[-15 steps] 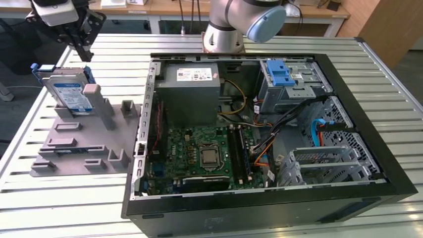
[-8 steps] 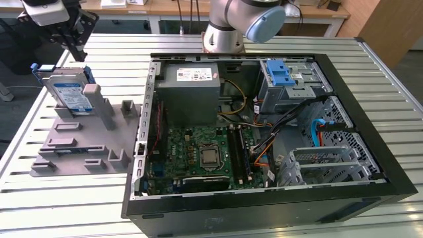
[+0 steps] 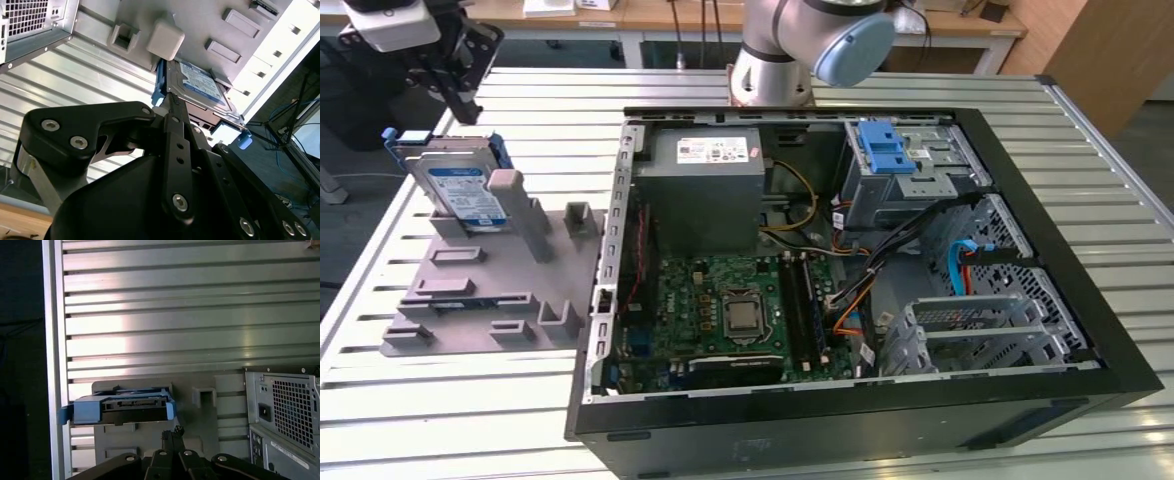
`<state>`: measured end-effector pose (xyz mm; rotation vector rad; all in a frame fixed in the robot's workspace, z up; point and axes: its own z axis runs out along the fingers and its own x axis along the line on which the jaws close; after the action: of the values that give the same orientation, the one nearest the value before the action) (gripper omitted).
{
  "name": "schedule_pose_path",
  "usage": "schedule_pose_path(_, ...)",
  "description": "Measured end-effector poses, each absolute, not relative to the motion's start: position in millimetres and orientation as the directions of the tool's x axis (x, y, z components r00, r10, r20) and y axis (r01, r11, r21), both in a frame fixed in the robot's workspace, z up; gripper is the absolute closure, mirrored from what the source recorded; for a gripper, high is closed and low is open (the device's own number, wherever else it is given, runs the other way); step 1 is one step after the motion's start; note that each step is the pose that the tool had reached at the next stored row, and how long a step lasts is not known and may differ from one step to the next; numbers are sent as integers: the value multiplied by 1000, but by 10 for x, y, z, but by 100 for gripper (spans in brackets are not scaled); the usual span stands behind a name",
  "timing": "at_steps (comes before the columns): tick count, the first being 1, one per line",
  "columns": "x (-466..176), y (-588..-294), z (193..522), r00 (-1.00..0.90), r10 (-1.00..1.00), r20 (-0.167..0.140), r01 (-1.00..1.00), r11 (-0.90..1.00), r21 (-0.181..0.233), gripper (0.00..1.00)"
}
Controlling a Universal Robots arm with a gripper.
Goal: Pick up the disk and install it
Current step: 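Reach for the disk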
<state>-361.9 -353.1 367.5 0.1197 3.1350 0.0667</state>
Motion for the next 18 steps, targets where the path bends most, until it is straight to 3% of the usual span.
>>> schedule_pose_path(18,-3973,-3507,3641,-997,76,-2,76,996,43,89)
